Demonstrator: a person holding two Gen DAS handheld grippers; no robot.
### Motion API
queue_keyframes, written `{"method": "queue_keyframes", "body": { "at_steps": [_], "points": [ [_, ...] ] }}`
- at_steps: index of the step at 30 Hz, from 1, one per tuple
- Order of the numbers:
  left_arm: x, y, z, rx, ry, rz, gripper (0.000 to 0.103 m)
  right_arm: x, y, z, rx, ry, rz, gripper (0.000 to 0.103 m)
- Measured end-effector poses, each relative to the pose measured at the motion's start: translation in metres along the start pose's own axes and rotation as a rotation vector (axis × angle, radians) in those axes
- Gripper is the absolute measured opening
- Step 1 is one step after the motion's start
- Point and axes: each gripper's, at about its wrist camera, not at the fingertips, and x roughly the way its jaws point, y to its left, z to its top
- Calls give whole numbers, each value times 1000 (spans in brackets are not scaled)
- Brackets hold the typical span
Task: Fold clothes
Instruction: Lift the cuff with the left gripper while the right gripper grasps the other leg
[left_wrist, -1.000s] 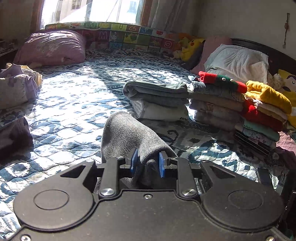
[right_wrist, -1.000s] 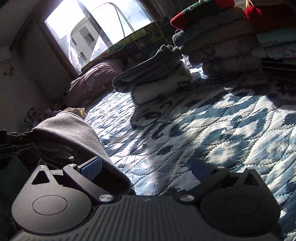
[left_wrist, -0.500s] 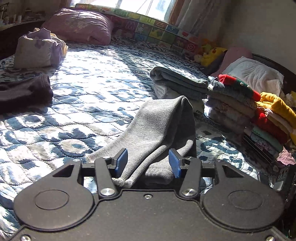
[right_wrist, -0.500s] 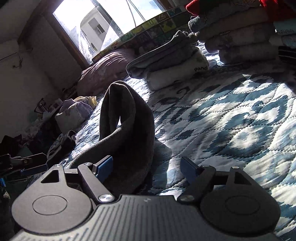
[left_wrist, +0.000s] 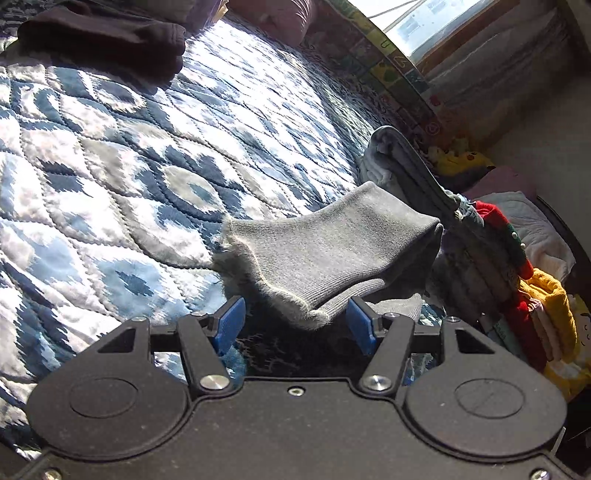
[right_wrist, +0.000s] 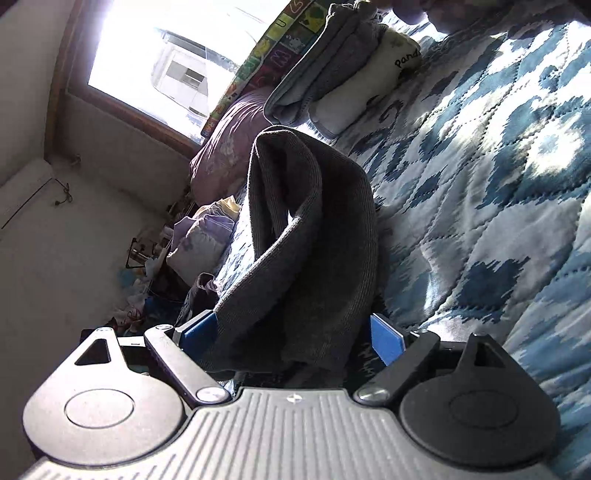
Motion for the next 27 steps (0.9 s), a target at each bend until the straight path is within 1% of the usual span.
{"method": "queue_keyframes", "body": {
  "at_steps": [3, 4, 7, 8, 9, 10, 12, 14, 15, 17, 18, 19, 21, 24, 26, 27],
  "points": [
    [13, 8, -2, -74, 14, -38, 60, 5, 0, 0, -6, -5, -13, 87],
    [16, 10, -2, -90, 22, -58, 60, 7, 4, -2, -32, -5, -27, 87],
    [22, 10, 3, -97, 25, -86, 60, 16, 17, -8, -145, -6, -85, 86],
    [24, 10, 5, -98, 25, -94, 60, 20, 21, -10, -182, -7, -103, 84],
    [26, 11, 7, -103, 24, -101, 60, 23, 25, -13, -217, -10, -120, 82],
    [27, 14, 8, -111, 21, -109, 60, 27, 28, -15, -252, -12, -140, 74],
    [30, 17, 8, -116, 21, -122, 60, 33, 32, -17, -293, -16, -173, 66],
    [32, 19, 8, -111, 20, -118, 59, 39, 35, -19, -322, -17, -204, 48],
    [33, 19, 7, -100, 15, -115, 58, 41, 37, -20, -331, -12, -216, 48],
    [34, 18, 5, -72, 5, -108, 53, 42, 39, -22, -353, -16, -231, 46],
    [33, 17, 5, -62, 0, -104, 46, 42, 41, -22, -364, -19, -237, 45],
    [33, 17, 4, -57, -5, -99, 36, 42, 42, -23, -374, -22, -243, 43],
    [32, 18, 4, -46, -10, -80, 27, 41, 46, -24, -395, -22, -248, 40],
    [27, 18, 5, -30, -21, -64, 20, 37, 56, -26, -458, -38, -268, 36],
    [21, 18, 7, -21, -38, -64, 18, 34, 65, -27, -538, -56, -298, 28],
    [19, 19, 9, -26, -44, -67, 17, 33, 68, -27, -567, -54, -311, 27]
  ]
}}
